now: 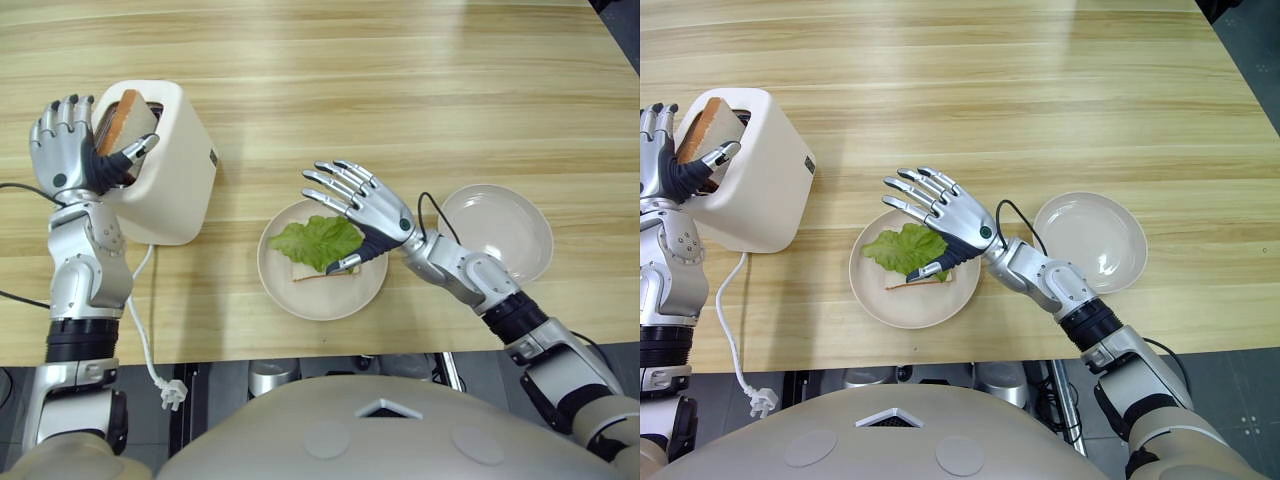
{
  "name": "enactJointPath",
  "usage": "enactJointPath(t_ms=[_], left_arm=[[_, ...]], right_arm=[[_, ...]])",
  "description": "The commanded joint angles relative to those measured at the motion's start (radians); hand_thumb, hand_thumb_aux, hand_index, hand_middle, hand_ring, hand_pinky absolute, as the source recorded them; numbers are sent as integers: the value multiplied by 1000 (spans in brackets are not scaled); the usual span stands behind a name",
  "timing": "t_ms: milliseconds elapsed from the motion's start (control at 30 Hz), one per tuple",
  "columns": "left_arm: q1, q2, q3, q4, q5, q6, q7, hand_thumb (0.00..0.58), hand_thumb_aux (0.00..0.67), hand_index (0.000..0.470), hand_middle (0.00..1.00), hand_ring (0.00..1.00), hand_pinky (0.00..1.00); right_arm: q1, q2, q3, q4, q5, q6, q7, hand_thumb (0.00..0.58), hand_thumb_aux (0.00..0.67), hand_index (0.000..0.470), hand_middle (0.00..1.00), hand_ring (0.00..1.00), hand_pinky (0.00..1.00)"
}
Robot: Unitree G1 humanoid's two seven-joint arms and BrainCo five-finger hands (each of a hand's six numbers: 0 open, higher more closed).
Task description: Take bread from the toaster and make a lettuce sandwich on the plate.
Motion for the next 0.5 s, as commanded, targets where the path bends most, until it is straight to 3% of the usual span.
enactJointPath(t_ms=[33, 67, 100, 133, 500], left_arm=[[24, 5, 11, -48, 1, 24, -19, 447, 349, 240, 0, 0, 0], [30, 5, 7, -60, 2, 28, -30, 447, 349, 240, 0, 0, 0], [36, 3, 3, -72, 1, 31, -38, 541, 497, 341, 0, 0, 0], [40, 1, -1, -82, -1, 34, -47, 580, 667, 458, 0, 0, 0], [42, -9, -19, -72, -12, 32, -76, 580, 670, 460, 0, 0, 0]], right_arm=[[7, -4, -23, 5, 5, 6, 10, 0, 0, 0, 0, 0, 0], [6, -4, -25, 6, 6, 6, 9, 0, 0, 0, 0, 0, 0], [6, -3, -27, 6, 7, 6, 9, 0, 0, 0, 0, 0, 0], [6, -2, -29, 8, 8, 7, 9, 0, 0, 0, 0, 0, 0], [7, 13, -39, 24, 4, 9, 4, 0, 0, 0, 0, 0, 0]])
